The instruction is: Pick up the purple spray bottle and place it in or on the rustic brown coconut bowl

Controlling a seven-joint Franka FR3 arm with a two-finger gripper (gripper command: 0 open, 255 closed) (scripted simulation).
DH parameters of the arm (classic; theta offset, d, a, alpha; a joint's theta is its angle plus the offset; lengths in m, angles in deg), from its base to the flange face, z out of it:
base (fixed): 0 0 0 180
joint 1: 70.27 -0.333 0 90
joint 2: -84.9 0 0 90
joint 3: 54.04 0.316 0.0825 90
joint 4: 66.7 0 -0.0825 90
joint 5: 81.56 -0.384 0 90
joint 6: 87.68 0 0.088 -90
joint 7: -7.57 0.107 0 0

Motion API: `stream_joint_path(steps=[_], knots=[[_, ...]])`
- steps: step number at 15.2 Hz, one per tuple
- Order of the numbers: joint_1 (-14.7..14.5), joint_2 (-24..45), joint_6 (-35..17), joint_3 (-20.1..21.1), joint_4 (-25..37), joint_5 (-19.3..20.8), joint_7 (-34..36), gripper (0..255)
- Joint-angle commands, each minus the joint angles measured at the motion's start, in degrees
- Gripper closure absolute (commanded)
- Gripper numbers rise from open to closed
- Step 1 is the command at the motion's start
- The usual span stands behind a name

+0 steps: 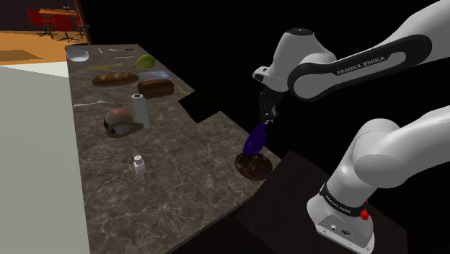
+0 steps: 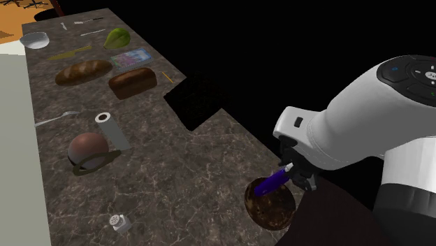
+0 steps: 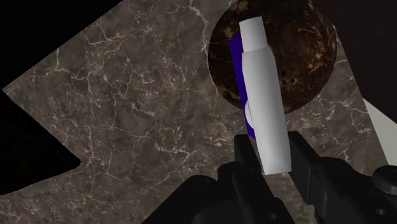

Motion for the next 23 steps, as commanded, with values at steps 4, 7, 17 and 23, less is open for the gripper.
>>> stream_joint_path(steps=[4,7,17,23], knots=[[0.6,2.7,-5.1,0.1,-2.4,1.0,1.2,255],[1.1,4.8,-8.4,0.2,-3.6,1.8,1.9,255],[1.6,6.9,-11.4,0.4,-4.6,2.6,2.7,255],[1.6,6.9,-11.4,0.4,-4.6,2.6,2.7,0]])
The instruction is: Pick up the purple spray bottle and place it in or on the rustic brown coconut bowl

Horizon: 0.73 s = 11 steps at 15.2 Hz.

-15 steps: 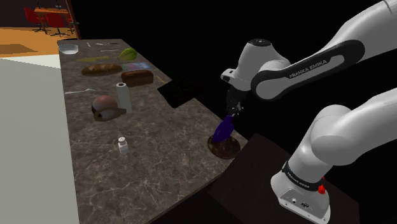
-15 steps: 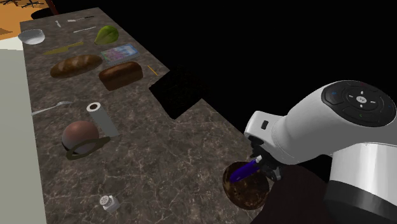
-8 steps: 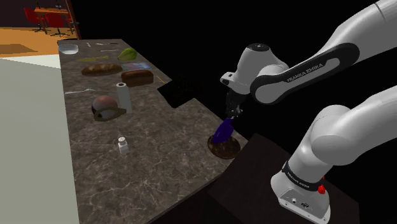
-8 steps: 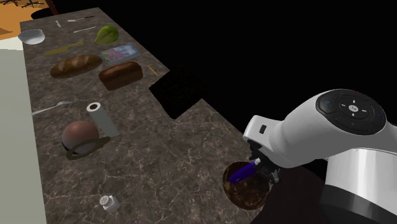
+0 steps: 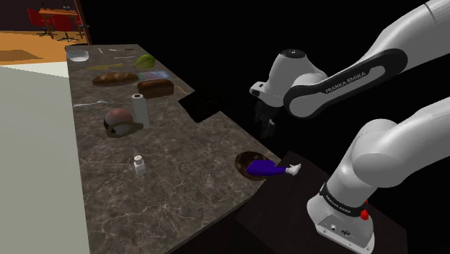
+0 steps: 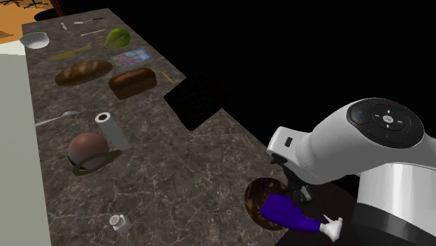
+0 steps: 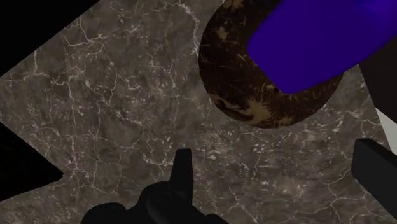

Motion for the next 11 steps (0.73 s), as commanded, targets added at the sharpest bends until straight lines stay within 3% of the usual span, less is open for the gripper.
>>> stream_joint_path(steps=[1,4,11], knots=[[-0.7,-2.5,3.0,0.1,0.5,-0.8,-0.5,0],[-2.2,-8.4,11.0,0.5,2.5,-2.8,-1.4,0],[-2.2,-8.4,11.0,0.5,2.5,-2.8,-1.4,0]])
